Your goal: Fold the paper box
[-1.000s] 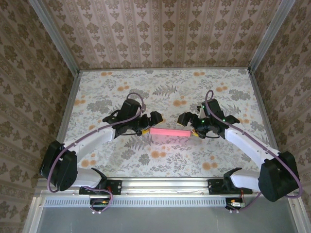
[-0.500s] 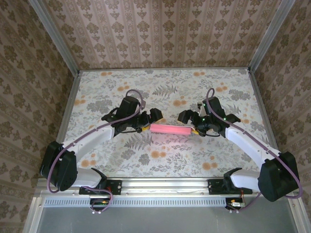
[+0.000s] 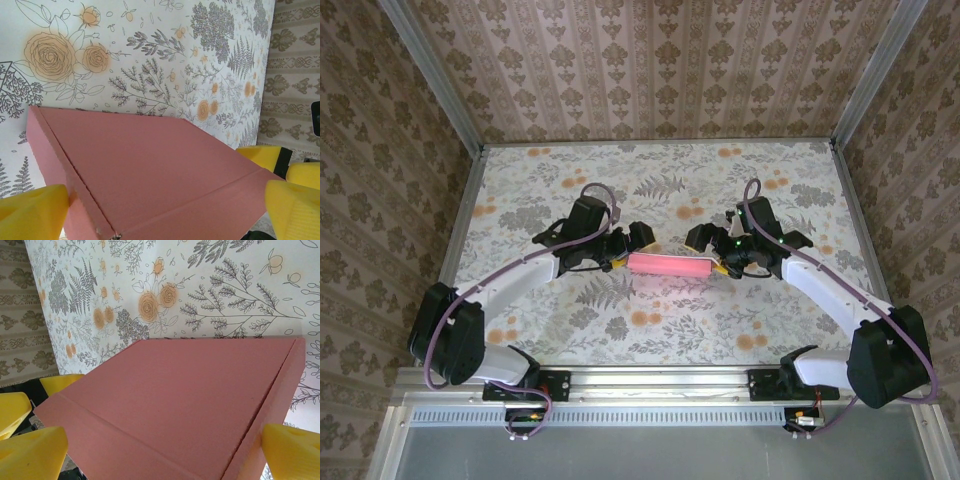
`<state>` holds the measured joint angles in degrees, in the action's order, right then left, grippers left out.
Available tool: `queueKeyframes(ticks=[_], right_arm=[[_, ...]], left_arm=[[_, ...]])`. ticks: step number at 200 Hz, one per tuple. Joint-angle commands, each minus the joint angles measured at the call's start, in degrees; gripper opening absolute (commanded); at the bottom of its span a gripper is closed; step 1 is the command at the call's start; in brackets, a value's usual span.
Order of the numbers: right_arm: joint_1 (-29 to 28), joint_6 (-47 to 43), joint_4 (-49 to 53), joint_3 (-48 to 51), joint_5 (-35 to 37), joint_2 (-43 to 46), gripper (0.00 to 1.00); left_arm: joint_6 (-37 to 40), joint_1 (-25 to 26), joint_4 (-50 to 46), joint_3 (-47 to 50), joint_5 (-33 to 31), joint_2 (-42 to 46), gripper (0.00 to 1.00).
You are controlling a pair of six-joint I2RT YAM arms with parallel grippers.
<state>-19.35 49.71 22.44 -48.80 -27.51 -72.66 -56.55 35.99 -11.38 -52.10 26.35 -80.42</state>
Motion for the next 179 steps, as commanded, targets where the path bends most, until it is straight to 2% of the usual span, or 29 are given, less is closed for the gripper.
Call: queueKeyframes(ticks=[1,179], right_arm=[[0.1,0.2,-2.2,-1.9,-2.8,-1.1,1.0],[2.9,-3.5,1.6,-3.5,-0.6,-1.8,1.0]], left_arm=[[1.3,-0.3,0.2,-2.3,3.0,-0.8,1.0],[3.5,-2.6,-2.0,-4.2,3.6,-1.9,1.0]])
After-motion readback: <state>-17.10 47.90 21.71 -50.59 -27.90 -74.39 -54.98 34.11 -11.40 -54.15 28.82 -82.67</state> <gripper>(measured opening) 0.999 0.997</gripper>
